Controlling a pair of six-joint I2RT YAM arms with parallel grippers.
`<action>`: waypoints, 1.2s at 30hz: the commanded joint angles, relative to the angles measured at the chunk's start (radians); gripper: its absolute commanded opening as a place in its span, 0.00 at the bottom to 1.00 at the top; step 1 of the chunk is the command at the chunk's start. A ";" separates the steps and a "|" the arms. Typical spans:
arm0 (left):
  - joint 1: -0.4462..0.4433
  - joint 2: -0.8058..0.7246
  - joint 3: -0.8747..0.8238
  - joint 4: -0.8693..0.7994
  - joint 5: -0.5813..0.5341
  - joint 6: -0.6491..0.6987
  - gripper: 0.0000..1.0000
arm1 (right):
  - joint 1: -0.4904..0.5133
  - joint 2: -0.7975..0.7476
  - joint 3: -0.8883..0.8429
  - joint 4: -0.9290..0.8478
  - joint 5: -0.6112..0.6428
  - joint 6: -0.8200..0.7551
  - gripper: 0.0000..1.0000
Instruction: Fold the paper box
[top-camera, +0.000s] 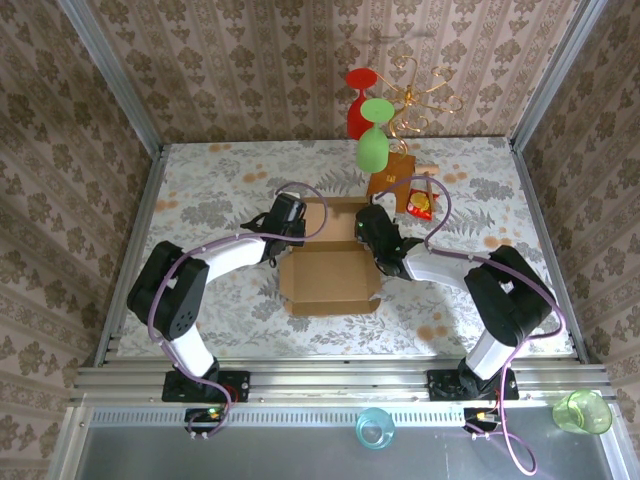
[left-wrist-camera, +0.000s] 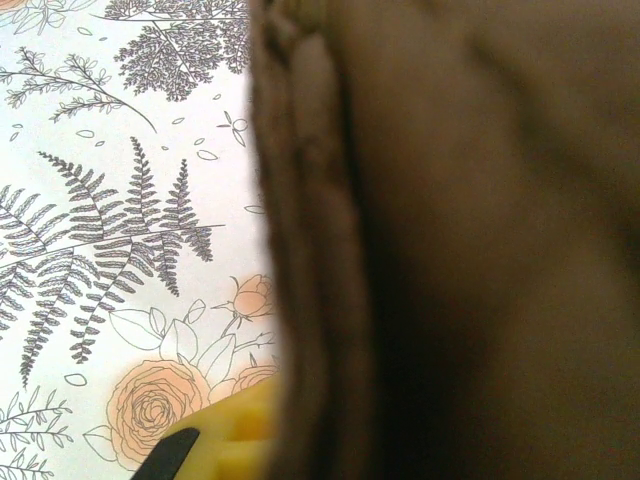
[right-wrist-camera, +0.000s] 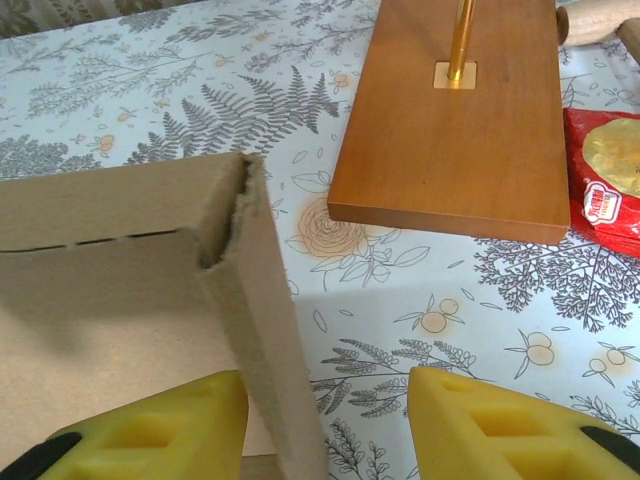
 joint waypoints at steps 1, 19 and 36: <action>0.006 0.009 0.024 -0.020 -0.018 -0.001 0.00 | -0.015 0.052 0.025 -0.010 0.006 0.009 0.45; 0.017 0.027 0.042 -0.047 -0.022 0.005 0.00 | -0.004 0.167 0.142 -0.149 0.132 0.105 0.00; -0.032 0.119 0.067 -0.047 -0.238 0.036 0.08 | 0.042 0.163 0.186 -0.330 0.206 0.238 0.00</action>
